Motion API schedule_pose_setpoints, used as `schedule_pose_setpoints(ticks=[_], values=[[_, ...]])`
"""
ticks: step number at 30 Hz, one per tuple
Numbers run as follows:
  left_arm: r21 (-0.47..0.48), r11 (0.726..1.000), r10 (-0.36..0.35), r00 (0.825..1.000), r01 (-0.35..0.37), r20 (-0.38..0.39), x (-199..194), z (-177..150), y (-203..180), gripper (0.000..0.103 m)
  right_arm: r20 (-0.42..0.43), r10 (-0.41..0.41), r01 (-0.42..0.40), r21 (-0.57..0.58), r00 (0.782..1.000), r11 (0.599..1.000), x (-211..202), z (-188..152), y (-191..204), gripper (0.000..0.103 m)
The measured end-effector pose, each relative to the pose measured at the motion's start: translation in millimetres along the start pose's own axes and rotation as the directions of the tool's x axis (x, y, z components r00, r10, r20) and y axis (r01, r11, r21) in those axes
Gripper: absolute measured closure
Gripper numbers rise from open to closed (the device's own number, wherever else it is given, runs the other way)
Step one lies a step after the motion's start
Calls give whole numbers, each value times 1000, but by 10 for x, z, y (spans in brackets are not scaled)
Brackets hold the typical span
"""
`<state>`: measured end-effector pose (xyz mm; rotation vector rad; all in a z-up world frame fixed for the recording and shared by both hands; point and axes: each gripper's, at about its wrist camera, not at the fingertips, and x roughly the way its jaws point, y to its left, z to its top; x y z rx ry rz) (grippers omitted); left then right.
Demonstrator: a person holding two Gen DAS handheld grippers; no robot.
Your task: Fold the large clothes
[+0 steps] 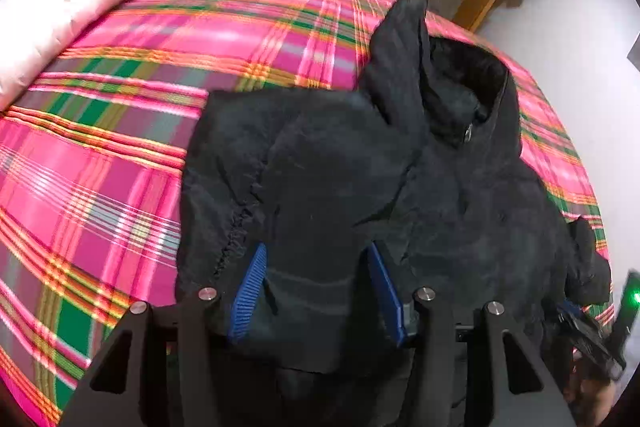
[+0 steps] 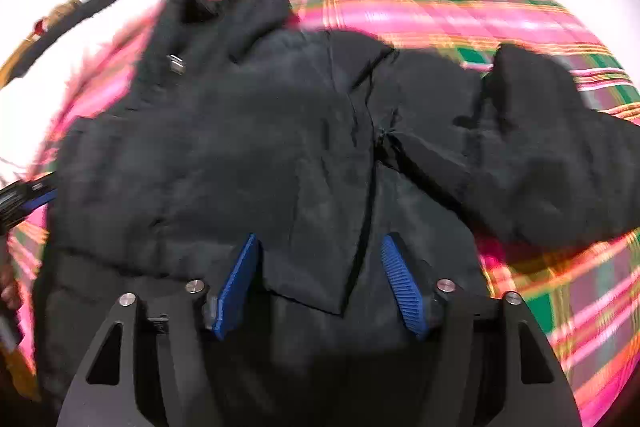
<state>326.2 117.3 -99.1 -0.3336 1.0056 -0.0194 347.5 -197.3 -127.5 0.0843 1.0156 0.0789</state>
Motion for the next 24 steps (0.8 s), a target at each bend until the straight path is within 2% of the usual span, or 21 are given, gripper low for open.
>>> schedule_pose_setpoints(ticks=[4,7,9,11,13,16,18,21,24], values=[[6,1000,-6,1000,6,-18,108,7,-46,49,-3,-52,52,-37,999,998,76,122,37,39],[-22,999,-32,999,31,-11,-8,81,2,49,22,-73,73,-29,997,997,-169,114,88,39],[-31,997,-73,995,75,66,-184,142,29,49,93,-49,51,-11,994,999,-451,70,121,39],[0,999,-52,988,53,145,-310,218,26,49,156,-47,49,-13,987,999,-617,85,165,39],[17,999,-36,986,34,161,-278,257,60,49,193,-15,24,-44,981,999,-647,185,243,39],[-17,1000,3,994,-1,106,-26,285,206,49,178,26,-13,-74,984,997,-398,449,346,39],[-45,999,8,997,-4,78,121,260,309,49,123,7,3,-82,992,997,-134,546,371,45],[-44,999,11,998,-8,59,248,260,339,47,41,25,-22,-67,999,998,211,524,278,46],[-26,1000,12,998,-11,55,316,216,328,45,48,35,-32,-62,998,998,331,477,235,46]])
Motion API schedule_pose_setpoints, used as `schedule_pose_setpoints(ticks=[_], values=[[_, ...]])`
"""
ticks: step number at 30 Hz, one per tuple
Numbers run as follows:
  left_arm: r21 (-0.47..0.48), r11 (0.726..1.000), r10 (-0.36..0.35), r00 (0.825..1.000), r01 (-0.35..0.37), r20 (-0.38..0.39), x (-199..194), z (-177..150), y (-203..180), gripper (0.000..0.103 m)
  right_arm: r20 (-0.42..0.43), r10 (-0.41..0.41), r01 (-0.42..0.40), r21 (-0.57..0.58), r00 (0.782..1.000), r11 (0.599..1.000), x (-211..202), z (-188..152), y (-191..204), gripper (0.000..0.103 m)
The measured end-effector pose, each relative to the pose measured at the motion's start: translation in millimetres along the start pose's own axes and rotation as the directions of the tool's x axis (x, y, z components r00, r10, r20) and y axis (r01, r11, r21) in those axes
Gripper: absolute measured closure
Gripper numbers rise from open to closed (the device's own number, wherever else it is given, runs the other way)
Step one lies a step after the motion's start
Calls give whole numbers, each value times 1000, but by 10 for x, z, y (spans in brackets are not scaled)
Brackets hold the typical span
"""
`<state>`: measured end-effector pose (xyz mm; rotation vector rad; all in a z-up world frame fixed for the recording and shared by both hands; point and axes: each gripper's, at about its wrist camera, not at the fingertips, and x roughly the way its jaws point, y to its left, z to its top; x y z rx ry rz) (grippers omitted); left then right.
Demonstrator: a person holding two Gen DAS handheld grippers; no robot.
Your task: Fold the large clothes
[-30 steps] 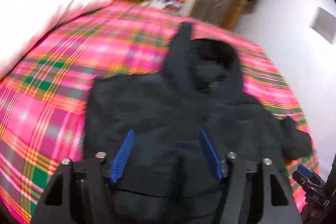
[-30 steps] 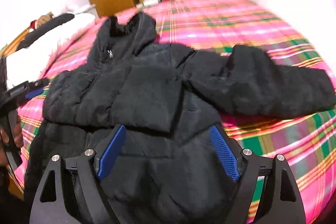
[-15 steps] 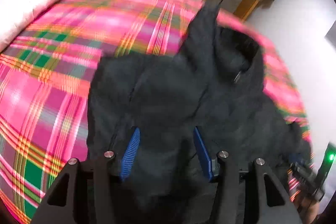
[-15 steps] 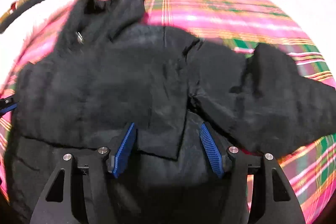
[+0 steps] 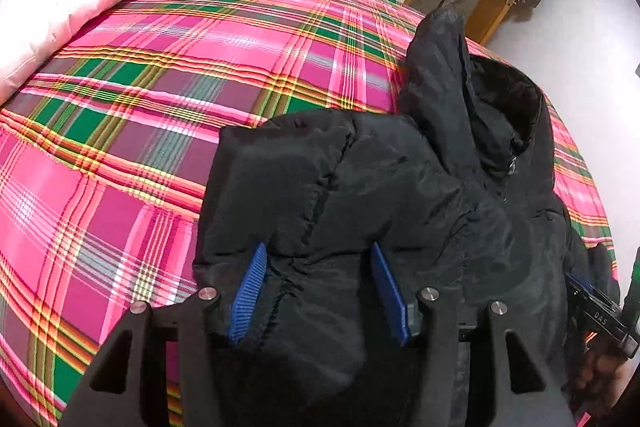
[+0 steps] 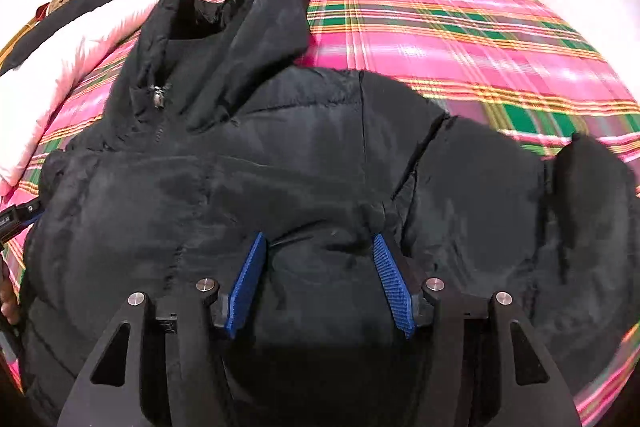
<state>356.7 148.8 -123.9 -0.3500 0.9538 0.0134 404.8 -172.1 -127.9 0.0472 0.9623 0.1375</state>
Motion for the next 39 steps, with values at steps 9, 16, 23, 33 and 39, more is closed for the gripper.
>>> schedule_pose_setpoints(ticks=[9,16,23,33,39], values=[[20,1000,9,1000,-10,18,14,-12,-20,45,-40,-8,8,-7,999,1000,67,53,-14,44],[71,997,2,999,-6,55,-505,-112,-402,47,28,-37,36,22,999,999,-712,-99,-118,43],[193,980,-61,994,43,90,-1019,-569,-971,46,60,-7,-1,131,998,991,-1374,-634,-564,43],[295,953,-86,995,67,52,-959,-859,-1381,47,34,-60,44,354,998,934,-1589,-1024,-1582,42],[367,930,-64,995,31,79,-819,-772,-1549,46,52,-88,49,514,995,856,-1438,-1042,-2204,37]])
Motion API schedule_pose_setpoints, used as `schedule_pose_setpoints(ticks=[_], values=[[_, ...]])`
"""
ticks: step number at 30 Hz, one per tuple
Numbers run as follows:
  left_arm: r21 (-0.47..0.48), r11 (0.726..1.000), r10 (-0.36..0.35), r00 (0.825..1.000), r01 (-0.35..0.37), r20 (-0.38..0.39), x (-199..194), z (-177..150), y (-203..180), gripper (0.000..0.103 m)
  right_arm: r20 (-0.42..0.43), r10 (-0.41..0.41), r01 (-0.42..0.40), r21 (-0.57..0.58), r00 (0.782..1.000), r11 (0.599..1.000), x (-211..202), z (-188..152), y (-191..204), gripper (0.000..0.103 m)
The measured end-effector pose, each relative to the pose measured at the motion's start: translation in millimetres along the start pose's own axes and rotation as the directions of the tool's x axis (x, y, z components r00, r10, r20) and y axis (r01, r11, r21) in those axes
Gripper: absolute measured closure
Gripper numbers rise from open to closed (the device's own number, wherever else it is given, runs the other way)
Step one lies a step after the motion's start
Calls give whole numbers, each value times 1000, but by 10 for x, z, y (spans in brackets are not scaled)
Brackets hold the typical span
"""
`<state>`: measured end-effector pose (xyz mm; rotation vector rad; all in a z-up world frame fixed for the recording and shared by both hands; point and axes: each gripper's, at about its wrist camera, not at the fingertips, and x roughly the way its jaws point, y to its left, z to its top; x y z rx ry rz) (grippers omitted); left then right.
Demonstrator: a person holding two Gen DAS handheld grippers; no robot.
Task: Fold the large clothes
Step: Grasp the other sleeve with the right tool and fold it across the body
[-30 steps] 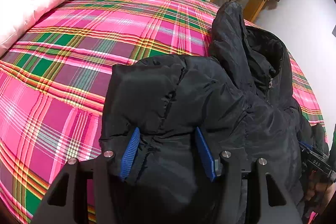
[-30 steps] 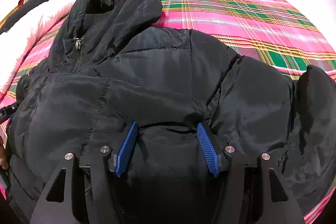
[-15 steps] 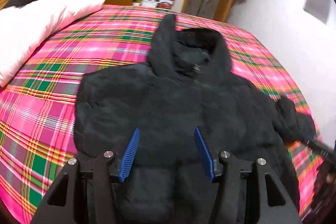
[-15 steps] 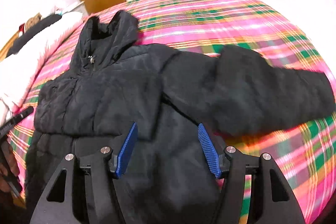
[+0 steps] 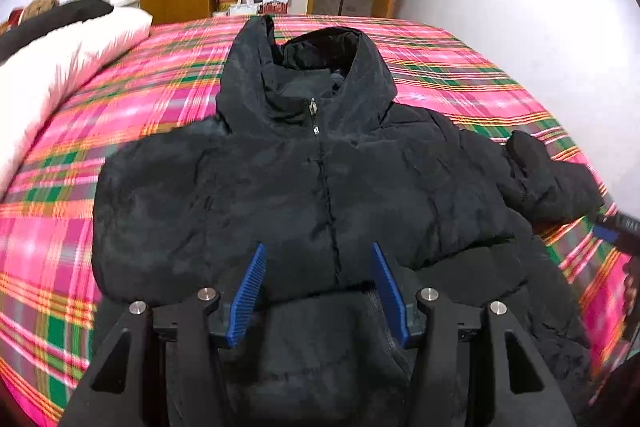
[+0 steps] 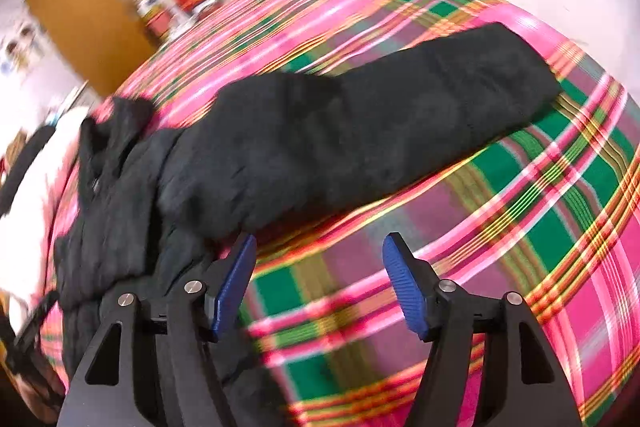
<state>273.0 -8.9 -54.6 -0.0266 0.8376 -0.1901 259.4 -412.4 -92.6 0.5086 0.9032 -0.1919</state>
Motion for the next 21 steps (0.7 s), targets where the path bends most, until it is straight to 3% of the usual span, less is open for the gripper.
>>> schedule_pose_setpoints(ticks=[7,10,17,19,20,21], values=[[0,999,41,999,-41,10,55,45,95,46,-14,-15,18,220,1000,975,327,218,-607,37],[3,997,81,997,-81,21,78,71,158,46,18,18,-22,301,1000,953,385,297,-831,37],[-68,990,120,993,-121,-19,235,79,393,46,120,82,-121,361,989,925,475,513,-1111,37],[-80,988,128,991,-130,-31,284,78,424,46,125,74,-115,368,989,923,499,568,-1133,47],[-85,987,131,991,-134,-36,307,75,435,46,119,52,-93,376,992,922,498,584,-1144,72],[-89,987,132,990,-135,-40,325,71,440,46,114,49,-90,388,992,917,521,616,-1173,84]])
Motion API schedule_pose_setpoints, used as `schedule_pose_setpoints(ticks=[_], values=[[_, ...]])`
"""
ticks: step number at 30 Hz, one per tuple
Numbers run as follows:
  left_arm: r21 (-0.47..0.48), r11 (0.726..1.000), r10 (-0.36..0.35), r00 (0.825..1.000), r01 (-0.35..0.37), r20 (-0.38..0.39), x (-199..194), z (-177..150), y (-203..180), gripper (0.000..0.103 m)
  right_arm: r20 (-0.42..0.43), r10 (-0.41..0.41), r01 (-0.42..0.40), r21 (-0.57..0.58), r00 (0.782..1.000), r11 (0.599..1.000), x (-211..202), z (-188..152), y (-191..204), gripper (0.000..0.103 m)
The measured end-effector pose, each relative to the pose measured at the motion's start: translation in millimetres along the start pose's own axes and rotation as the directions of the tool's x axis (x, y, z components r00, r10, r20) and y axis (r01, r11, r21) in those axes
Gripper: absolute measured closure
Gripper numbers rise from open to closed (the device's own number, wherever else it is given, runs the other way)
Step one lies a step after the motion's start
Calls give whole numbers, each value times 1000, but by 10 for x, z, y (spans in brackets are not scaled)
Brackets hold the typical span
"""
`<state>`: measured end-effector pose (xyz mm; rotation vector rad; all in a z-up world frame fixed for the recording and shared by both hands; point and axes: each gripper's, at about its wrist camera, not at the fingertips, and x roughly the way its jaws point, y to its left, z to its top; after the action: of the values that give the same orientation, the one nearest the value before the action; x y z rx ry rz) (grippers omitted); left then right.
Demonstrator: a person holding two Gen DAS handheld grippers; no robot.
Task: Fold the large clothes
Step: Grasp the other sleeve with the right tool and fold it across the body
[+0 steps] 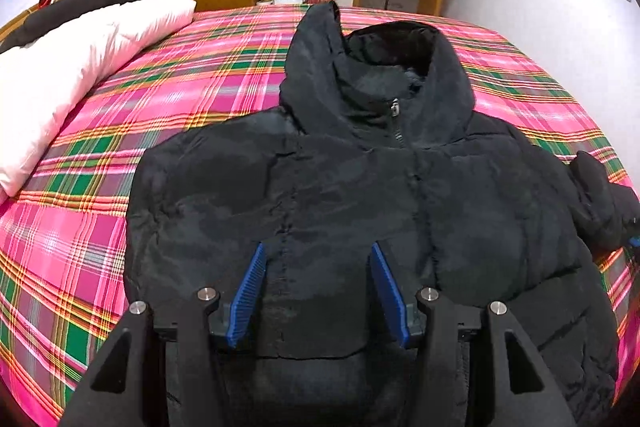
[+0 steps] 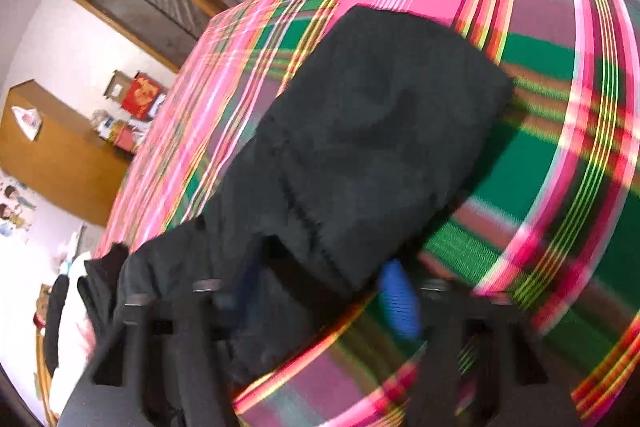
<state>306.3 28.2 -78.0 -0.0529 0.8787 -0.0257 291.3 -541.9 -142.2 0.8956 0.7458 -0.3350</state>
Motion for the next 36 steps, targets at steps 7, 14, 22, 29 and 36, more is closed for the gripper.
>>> schedule_pose_setpoints(ticks=[7,14,22,29,36], values=[[-9,1000,-15,1000,14,-5,-9,-1,-10,47,78,114,-106,-100,990,989,-600,-53,553,94],[-63,997,-36,999,36,-1,-112,34,114,47,50,255,-228,-306,966,924,-1201,-541,1471,96],[-147,988,-54,998,57,27,-262,129,331,47,-89,385,-381,-458,919,803,-1420,-1188,2552,96],[-181,981,-64,997,72,51,-361,199,455,47,-303,367,-475,-508,879,718,-893,-2014,3162,96],[-219,973,-62,996,75,63,-400,230,591,47,-461,264,-499,-519,847,694,-169,-2742,3344,96]])
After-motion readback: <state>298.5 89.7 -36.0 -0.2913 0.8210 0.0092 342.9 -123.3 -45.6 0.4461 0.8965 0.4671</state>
